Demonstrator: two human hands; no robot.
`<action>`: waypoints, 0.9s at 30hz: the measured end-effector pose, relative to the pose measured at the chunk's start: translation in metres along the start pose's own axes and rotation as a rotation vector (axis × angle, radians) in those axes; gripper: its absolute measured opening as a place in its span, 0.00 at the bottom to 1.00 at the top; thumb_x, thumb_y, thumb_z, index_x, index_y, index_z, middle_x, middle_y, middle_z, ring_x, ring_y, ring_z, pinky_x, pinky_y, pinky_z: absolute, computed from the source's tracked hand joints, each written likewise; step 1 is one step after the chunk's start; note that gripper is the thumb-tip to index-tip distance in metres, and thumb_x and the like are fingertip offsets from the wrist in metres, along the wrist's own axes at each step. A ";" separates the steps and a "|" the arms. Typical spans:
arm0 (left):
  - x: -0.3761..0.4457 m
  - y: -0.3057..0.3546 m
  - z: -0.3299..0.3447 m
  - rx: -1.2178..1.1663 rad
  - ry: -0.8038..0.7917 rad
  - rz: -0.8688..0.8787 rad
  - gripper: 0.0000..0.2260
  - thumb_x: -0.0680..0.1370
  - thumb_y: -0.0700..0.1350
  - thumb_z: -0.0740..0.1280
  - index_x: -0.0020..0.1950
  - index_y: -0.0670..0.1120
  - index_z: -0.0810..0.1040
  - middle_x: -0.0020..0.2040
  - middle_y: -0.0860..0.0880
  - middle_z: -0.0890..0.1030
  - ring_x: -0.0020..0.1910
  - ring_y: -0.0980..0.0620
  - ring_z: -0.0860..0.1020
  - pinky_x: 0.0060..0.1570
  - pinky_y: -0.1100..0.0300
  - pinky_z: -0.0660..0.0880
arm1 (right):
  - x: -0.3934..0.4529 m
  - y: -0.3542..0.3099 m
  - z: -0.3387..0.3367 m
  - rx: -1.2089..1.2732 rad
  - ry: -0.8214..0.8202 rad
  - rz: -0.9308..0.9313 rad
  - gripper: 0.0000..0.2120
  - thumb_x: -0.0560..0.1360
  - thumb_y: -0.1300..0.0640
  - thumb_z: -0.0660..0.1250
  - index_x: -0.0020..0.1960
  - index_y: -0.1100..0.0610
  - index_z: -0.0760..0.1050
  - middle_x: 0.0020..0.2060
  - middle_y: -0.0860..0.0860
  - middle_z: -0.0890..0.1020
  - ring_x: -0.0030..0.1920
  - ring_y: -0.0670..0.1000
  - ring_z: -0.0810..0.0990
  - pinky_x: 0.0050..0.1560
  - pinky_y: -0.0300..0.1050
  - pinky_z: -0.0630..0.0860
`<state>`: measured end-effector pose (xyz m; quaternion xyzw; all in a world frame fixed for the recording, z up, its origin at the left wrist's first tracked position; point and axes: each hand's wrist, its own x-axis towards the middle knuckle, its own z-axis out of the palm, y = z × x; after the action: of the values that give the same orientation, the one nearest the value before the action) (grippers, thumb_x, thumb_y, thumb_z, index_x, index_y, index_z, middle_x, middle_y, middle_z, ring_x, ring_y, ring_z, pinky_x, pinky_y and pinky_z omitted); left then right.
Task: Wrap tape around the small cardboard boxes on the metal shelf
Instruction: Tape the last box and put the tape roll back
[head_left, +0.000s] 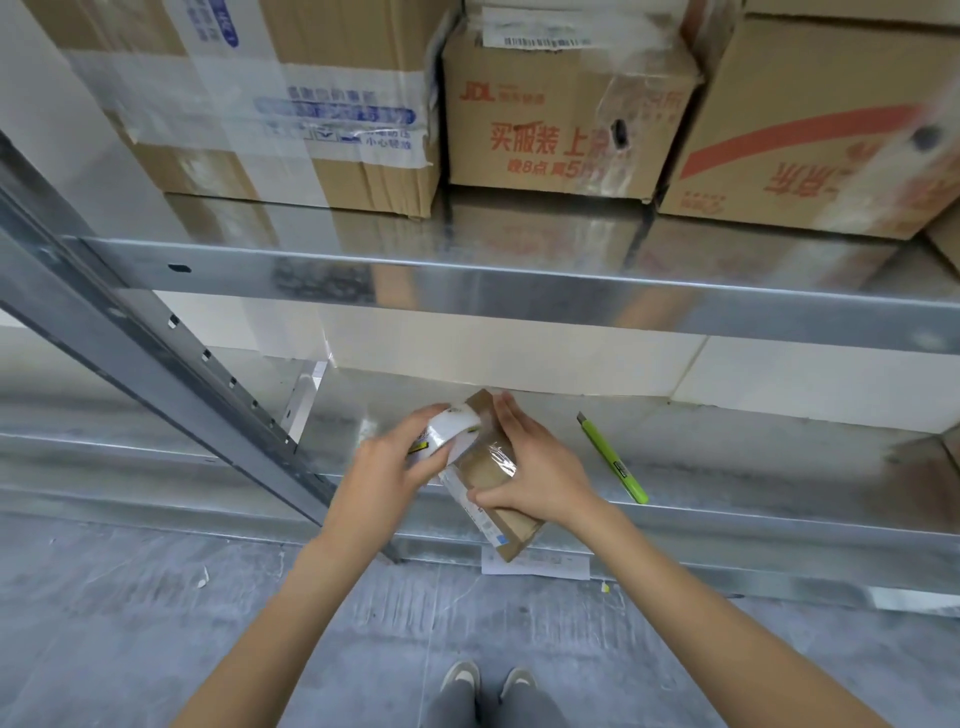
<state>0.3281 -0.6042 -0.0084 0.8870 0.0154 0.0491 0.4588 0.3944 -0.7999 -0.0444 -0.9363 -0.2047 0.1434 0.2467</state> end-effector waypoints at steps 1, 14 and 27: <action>-0.007 -0.005 -0.004 0.073 0.007 -0.002 0.20 0.72 0.72 0.59 0.62 0.68 0.71 0.38 0.57 0.79 0.40 0.65 0.79 0.38 0.63 0.76 | 0.001 0.001 -0.001 -0.003 -0.007 0.005 0.59 0.58 0.31 0.69 0.79 0.45 0.41 0.78 0.39 0.47 0.75 0.44 0.57 0.64 0.44 0.69; -0.033 -0.056 0.013 -0.127 0.026 -0.211 0.22 0.79 0.42 0.67 0.63 0.69 0.74 0.41 0.38 0.79 0.38 0.40 0.75 0.44 0.45 0.78 | 0.000 -0.009 0.011 -0.336 0.009 -0.052 0.52 0.67 0.29 0.58 0.79 0.54 0.38 0.78 0.46 0.38 0.76 0.44 0.34 0.75 0.63 0.37; -0.037 -0.062 0.014 -0.163 0.054 -0.209 0.22 0.79 0.44 0.68 0.63 0.70 0.73 0.42 0.42 0.81 0.36 0.55 0.78 0.46 0.54 0.81 | -0.017 -0.047 0.042 -0.657 0.172 -0.247 0.35 0.73 0.53 0.65 0.77 0.57 0.58 0.76 0.52 0.61 0.76 0.50 0.59 0.73 0.61 0.60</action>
<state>0.2938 -0.5825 -0.0701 0.8387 0.1159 0.0260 0.5315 0.3490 -0.7538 -0.0520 -0.9425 -0.3298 -0.0400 -0.0355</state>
